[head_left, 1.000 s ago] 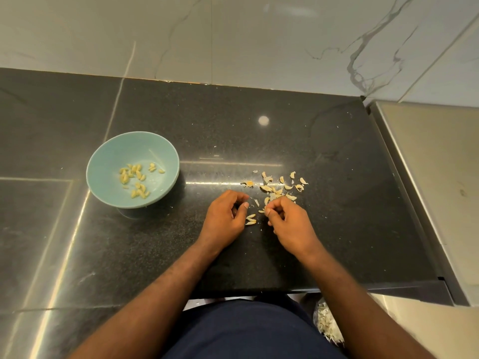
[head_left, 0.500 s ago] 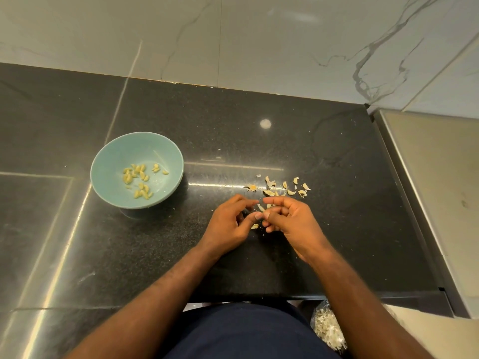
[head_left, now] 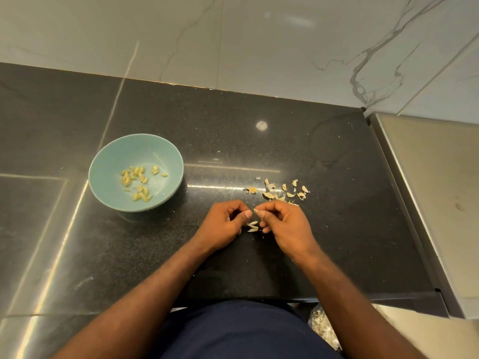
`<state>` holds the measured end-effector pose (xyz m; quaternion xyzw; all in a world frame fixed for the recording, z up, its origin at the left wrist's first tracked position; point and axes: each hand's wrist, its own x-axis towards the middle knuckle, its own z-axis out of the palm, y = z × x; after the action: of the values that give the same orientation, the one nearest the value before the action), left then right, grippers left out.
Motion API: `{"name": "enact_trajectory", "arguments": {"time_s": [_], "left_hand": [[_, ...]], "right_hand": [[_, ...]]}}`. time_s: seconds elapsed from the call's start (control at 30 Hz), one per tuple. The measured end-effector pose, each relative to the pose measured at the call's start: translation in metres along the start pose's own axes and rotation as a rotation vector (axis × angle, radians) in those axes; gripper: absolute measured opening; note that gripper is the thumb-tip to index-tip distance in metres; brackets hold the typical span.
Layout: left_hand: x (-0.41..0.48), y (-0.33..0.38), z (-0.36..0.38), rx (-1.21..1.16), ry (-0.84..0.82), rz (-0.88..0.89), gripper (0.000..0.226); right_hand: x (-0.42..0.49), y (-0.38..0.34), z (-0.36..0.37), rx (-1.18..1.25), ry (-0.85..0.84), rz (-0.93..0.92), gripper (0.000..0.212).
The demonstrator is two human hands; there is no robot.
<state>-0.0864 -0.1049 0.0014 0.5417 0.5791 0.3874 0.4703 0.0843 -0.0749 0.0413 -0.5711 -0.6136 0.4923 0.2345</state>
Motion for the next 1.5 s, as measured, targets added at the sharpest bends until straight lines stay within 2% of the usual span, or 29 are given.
{"name": "enact_trajectory", "arguments": {"time_s": [0.1,0.23,0.3,0.53,0.67,0.8,0.87,1.03,1.13,1.23,1.4,1.5], "left_hand": [[0.0,-0.001,0.009,0.075,0.11,0.049,0.008],[0.001,-0.004,0.014,0.09,0.173,0.029,0.01],[0.001,-0.005,0.014,0.085,0.199,0.038,0.004],[0.0,-0.004,0.012,0.039,0.286,0.02,0.009],[0.0,-0.004,0.012,0.052,0.296,0.035,0.009],[0.0,-0.004,0.012,0.07,0.304,0.035,0.009],[0.0,-0.004,0.012,0.082,0.304,0.038,0.008],[-0.001,-0.003,0.013,0.1,0.309,0.057,0.008],[-0.001,-0.003,0.012,0.119,0.302,0.059,0.008],[-0.002,-0.002,0.012,0.132,0.297,0.064,0.008],[-0.002,0.0,0.013,0.135,0.3,0.066,0.008],[-0.003,0.001,0.012,0.144,0.299,0.062,0.009]], "right_hand": [[-0.004,0.004,-0.01,-0.047,0.069,0.036,0.011],[-0.013,0.014,-0.023,-0.311,0.01,0.126,0.014],[-0.016,0.015,-0.024,-0.372,-0.025,0.14,0.015],[-0.018,0.012,-0.019,-0.34,-0.091,0.154,0.018],[-0.018,0.008,-0.02,-0.358,-0.082,0.102,0.008],[-0.02,-0.005,-0.023,-0.609,-0.039,-0.036,0.01],[-0.02,-0.014,-0.025,-0.653,-0.013,-0.058,0.012],[-0.017,-0.026,-0.021,-0.839,0.009,-0.055,0.018],[-0.013,-0.02,-0.009,-0.921,-0.106,0.029,0.019],[-0.012,-0.014,-0.008,-0.92,-0.147,0.066,0.018],[-0.012,-0.015,-0.014,-0.816,-0.003,0.007,0.018],[-0.012,-0.01,-0.012,-0.72,0.014,0.006,0.016]]}}
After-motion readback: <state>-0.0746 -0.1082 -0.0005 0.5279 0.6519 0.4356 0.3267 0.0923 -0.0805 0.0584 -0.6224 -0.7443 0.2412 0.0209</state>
